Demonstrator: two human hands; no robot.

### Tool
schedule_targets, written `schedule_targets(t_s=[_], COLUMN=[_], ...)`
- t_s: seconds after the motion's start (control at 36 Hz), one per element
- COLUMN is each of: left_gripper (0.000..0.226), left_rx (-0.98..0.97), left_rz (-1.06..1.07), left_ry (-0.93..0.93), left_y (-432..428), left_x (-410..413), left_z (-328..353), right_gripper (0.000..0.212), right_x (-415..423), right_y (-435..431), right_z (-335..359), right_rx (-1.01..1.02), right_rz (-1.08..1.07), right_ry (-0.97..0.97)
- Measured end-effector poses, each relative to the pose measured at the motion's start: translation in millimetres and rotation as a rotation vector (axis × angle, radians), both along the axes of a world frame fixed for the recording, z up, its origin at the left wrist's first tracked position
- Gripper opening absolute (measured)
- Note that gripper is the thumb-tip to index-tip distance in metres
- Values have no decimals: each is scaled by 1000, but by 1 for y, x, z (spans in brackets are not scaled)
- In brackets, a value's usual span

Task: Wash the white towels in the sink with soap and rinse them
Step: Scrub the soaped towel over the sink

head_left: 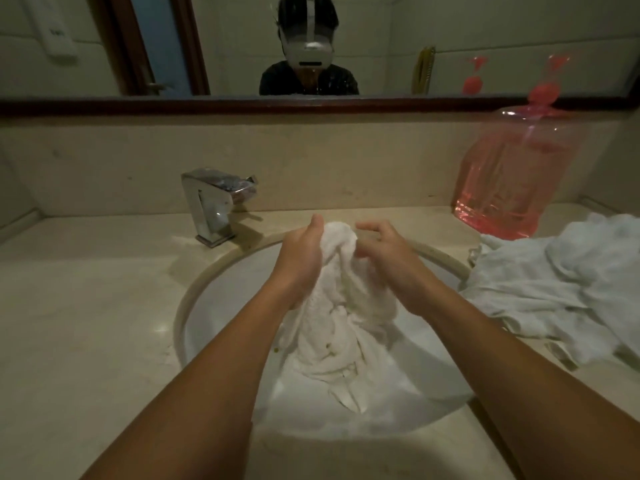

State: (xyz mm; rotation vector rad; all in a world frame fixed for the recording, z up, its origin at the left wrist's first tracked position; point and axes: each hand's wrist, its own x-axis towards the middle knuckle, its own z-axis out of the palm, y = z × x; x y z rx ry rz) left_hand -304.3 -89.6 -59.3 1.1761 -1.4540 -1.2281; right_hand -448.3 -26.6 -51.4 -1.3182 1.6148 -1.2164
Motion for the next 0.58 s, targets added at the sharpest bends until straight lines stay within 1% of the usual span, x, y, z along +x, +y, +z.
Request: schedule_targets(t_s=[0.06,0.08,0.17,0.19,0.25,0.31,0.33,0.36,0.39,0.42,0.47,0.5,0.56,0.58], left_gripper=[61,62,71,76,92,109,113,110,98,78,38,32,44,51], left_rx=[-23,-31,-41,-10,36,8,-14,-35,-70,-111,-172,-196,-209,-189], left_rz=[-23,-26,1,-35,-127,-236,-293,-336,-343,-320,-245,-203,-81,-18], left_ry=[13,30,95,147,202,116,57,17,-10,-31,-96,-127,-143,-114], left_y=[1,-1,-7,-10,-13,-12,-11,-9,-6,-5,-1,-2,-7,-12], left_x=[-2,-1,9,12,15,13,11,8,5,1,-5,-5,0,4], left_z=[-2,-3,-6,-7,-11,-16,-19,-20,-20,-20,-16,-15,-11,-9], right_gripper=[37,34,21,21,29,41,47,51,53,54,50,47,45,44], right_x=[6,7,2,-1,-7,-10,-10,-10,-11,-12,-15,-18,-29,-36], right_y=[0,0,4,5,3,-3,-6,-10,-13,-14,-14,-14,-10,-9], right_z=[-1,0,5,8,10,13,15,16,16,16,16,14,11,8], right_rx=[22,18,-13,-10,11,30,28,26,26,29,33,40,81,116], right_rz=[103,117,161,166,134,90,69,46,24,3,-32,-29,19,55], right_ry=[33,27,-75,-138,-291,-482,-586,-673,-719,-724,-660,-618,-517,-456])
